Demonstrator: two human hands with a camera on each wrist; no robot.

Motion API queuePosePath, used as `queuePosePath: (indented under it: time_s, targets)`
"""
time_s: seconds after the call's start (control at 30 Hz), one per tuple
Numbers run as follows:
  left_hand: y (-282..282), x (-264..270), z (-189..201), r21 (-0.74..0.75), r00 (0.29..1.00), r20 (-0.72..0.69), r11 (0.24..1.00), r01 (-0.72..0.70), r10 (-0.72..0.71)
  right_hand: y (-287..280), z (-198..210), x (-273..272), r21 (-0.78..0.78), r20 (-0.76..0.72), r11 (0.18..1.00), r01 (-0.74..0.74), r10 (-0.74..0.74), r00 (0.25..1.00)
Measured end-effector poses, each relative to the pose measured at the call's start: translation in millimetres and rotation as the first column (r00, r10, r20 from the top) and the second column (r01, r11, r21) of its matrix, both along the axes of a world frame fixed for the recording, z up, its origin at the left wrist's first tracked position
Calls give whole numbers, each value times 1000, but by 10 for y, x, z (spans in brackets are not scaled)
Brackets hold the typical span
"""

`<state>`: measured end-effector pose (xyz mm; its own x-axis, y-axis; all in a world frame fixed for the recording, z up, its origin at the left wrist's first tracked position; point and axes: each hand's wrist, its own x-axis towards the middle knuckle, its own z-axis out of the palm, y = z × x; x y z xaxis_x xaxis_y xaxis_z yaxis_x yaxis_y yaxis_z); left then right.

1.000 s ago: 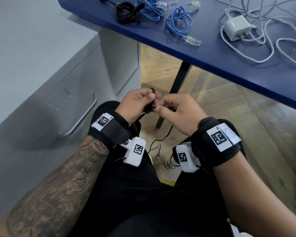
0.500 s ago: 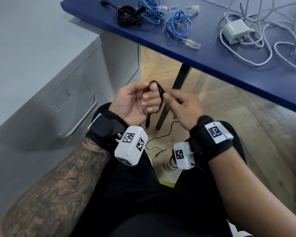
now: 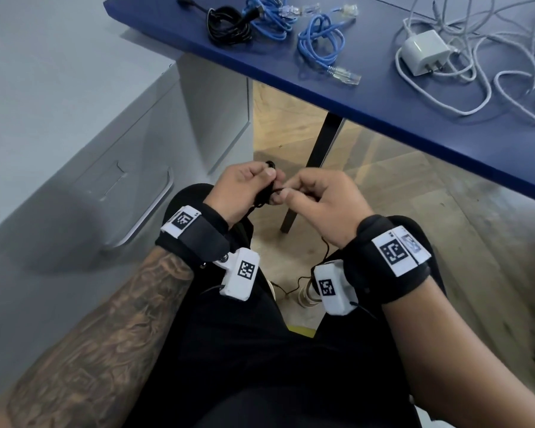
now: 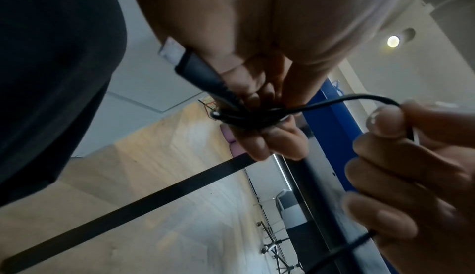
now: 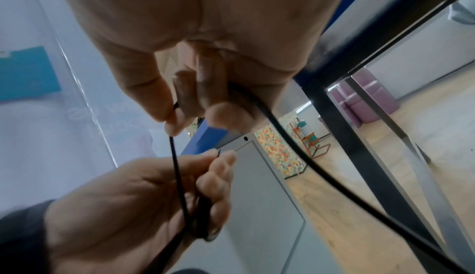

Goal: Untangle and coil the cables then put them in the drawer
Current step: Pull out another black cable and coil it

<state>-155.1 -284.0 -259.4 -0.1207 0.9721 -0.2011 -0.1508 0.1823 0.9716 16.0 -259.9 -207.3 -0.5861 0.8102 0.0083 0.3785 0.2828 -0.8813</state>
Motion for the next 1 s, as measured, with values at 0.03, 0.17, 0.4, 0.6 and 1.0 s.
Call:
queuePosePath:
  time_s: [0.03, 0.17, 0.4, 0.6, 1.0]
  targets:
    - [-14, 38, 32, -2, 999, -1, 999, 40, -40, 19, 39, 18, -2, -20, 1000, 17, -17, 1000]
    - [-36, 150, 184, -20, 983, 73, 985, 173, -171, 152, 67, 96, 88, -46, 987, 137, -134, 990]
    - [-55, 82, 326, -53, 886, 412, 965, 259, -215, 239, -272, 82, 2, -105, 975, 222, -221, 970]
    - [14, -31, 265, -34, 623, 779, 996, -77, 75, 48, -462, 15, -66, 120, 998, -3, 11, 993]
    - [-8, 166, 118, 102, 989, 38, 984, -144, 141, 24, 41, -46, 75, 245, 971, -226, 202, 948]
